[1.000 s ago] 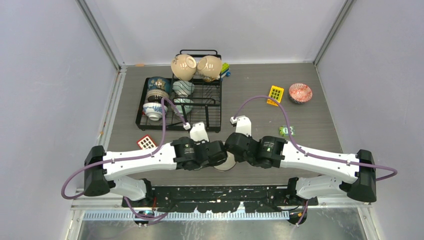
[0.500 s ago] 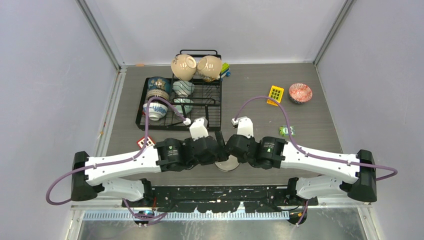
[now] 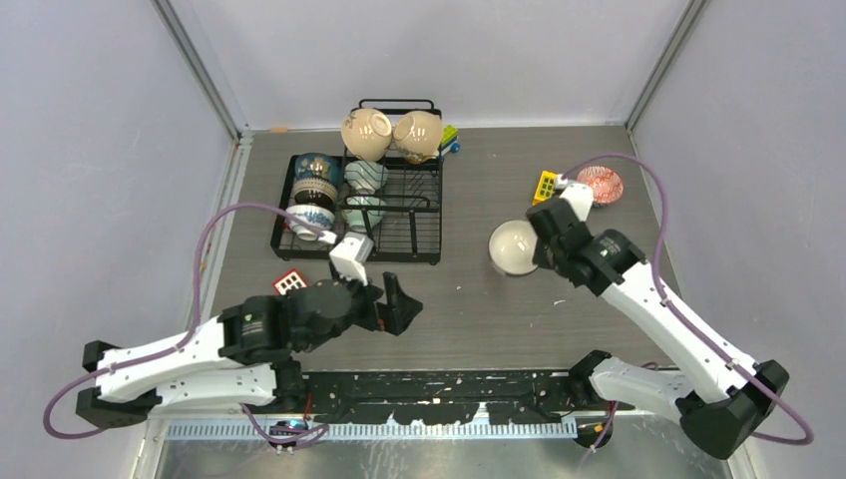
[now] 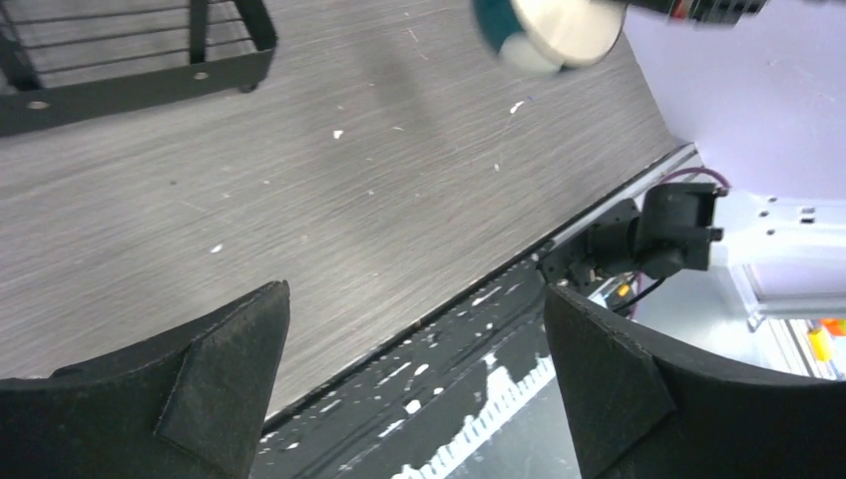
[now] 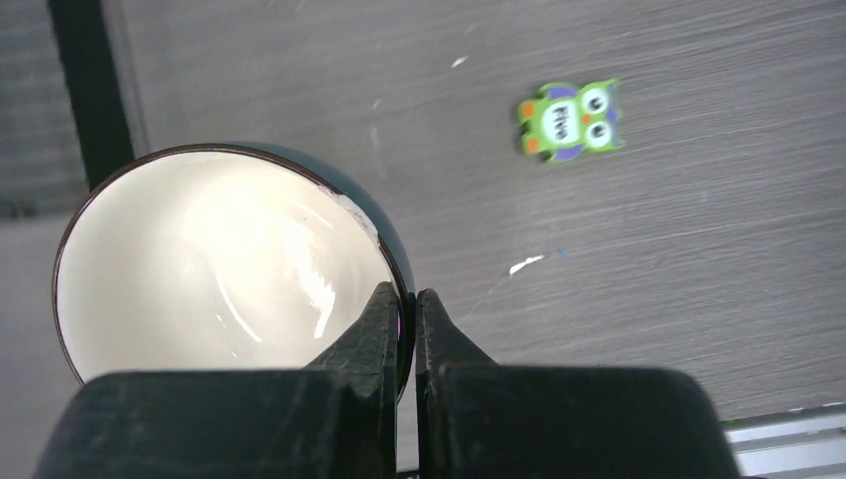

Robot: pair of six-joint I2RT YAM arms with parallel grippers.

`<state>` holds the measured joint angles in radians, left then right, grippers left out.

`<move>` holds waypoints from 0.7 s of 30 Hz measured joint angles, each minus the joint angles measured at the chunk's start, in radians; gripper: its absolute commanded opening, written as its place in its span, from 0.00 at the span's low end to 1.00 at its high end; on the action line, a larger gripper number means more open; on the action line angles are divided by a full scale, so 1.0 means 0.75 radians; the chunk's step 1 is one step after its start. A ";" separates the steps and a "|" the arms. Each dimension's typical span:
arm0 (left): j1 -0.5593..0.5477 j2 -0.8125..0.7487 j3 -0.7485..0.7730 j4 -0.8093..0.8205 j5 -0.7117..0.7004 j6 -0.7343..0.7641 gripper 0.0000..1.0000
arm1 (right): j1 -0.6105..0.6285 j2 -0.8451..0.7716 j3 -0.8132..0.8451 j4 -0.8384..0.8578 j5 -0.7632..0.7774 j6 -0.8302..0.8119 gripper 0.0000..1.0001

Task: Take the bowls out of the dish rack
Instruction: Pick up the bowl from the dish rack, then place the bowl at the center of the board.

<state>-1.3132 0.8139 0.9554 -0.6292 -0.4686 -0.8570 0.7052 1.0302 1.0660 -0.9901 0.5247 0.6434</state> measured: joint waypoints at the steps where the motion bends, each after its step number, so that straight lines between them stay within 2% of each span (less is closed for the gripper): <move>1: 0.000 -0.064 -0.044 0.010 -0.011 0.031 1.00 | -0.091 0.008 0.020 0.015 -0.009 -0.016 0.01; 5: 0.000 -0.263 -0.214 0.015 -0.053 0.104 1.00 | -0.355 0.101 0.072 0.137 -0.097 -0.015 0.01; 8: 0.000 -0.372 -0.297 -0.004 -0.086 0.129 1.00 | -0.510 0.272 0.124 0.263 -0.162 0.015 0.01; 14: 0.000 -0.493 -0.360 -0.060 -0.162 0.136 1.00 | -0.638 0.712 0.340 0.403 -0.210 0.057 0.01; 21: 0.000 -0.563 -0.420 -0.093 -0.203 0.095 1.00 | -0.672 1.141 0.718 0.435 -0.229 0.062 0.01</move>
<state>-1.3132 0.3916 0.6403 -0.6991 -0.6209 -0.7856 0.2012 1.8862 1.6047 -0.6640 0.3527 0.6899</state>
